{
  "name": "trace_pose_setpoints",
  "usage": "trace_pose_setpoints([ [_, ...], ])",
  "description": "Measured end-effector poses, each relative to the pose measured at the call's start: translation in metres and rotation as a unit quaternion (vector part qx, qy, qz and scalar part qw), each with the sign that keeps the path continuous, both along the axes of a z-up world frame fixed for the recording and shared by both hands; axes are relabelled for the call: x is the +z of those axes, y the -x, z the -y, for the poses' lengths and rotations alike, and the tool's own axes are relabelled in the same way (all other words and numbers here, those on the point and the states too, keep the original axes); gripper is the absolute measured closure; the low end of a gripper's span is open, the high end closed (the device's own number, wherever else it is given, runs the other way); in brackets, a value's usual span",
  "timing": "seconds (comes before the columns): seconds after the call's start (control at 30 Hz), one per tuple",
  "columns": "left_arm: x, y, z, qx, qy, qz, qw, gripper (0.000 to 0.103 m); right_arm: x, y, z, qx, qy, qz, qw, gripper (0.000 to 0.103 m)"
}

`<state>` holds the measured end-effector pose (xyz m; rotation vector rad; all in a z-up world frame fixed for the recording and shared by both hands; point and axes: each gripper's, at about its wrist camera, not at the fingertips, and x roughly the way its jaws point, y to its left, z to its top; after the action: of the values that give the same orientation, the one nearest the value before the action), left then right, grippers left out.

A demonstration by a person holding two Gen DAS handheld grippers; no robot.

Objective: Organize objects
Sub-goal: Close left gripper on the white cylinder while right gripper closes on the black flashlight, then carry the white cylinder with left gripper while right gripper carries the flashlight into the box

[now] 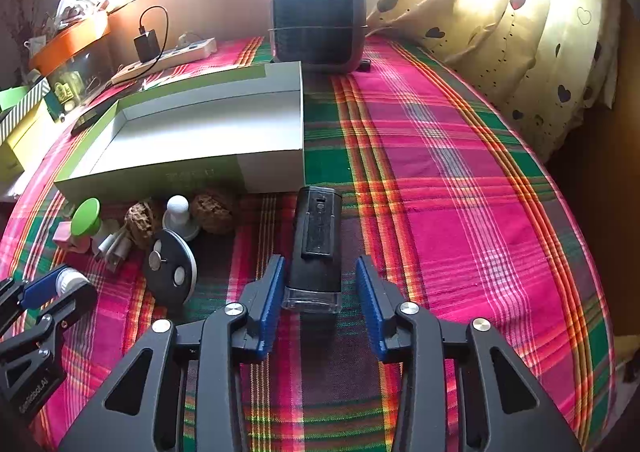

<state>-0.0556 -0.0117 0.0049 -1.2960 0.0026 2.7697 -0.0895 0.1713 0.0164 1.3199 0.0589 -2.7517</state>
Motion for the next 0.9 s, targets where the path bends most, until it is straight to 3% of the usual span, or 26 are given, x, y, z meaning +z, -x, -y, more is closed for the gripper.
trace_pose_setpoints([
  [0.43,0.0002,0.0001,0.0065,0.008,0.0,-0.001,1.0,0.086,0.0003,-0.0011,0.0001,0.002,0.002,-0.001,1.0,0.074],
  [0.9,0.0007,0.0003,0.0084,0.007,-0.007,0.003,1.0,0.086,0.0016,-0.0035,-0.0007,0.003,0.006,-0.004,1.0,0.074],
])
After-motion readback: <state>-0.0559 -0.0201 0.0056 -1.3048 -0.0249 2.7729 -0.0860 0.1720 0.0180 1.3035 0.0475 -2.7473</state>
